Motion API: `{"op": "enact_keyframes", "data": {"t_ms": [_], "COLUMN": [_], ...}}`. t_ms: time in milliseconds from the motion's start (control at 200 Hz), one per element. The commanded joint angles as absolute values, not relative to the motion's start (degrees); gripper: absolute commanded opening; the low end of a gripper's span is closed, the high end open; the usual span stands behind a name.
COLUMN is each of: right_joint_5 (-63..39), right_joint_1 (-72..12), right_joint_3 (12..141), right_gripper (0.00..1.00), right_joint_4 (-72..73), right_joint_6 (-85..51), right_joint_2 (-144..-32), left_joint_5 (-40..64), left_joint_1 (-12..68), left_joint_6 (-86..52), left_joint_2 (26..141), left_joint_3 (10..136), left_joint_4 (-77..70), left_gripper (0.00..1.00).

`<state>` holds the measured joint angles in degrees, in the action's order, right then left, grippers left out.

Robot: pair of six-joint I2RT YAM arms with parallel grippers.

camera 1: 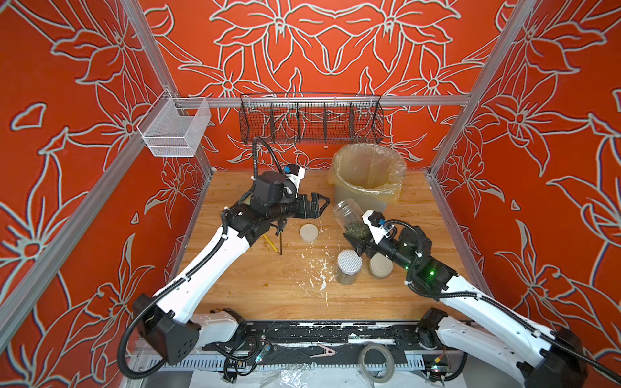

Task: Empty moldy tea leaves from jars
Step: Adjust the jar.

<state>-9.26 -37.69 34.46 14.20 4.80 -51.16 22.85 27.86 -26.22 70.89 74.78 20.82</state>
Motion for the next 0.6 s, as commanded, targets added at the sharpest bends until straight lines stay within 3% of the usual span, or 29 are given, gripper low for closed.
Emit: {"op": "enact_keyframes", "data": {"t_ms": [0,120,596], "right_joint_5": [-8.3,-9.1,-14.1], "right_joint_1": [-37.8,-37.8,-37.9], "right_joint_3": [39.2,40.5,43.2], "right_gripper": [0.03,0.02,0.01], "right_joint_4": [23.5,24.5,27.8], "right_joint_6": [1.9,1.0,1.3], "right_joint_2": [-51.4,-52.9,-54.9], "left_joint_5": [33.6,39.0,34.3], "left_joint_1": [27.9,28.2,32.7], "left_joint_6": [-30.2,-33.6,-30.5], "left_joint_2": [68.2,67.1,73.0], "left_joint_3": [72.3,70.8,72.8], "left_joint_4": [11.1,6.4,4.0], "left_gripper": [1.00,0.99,0.99]}}
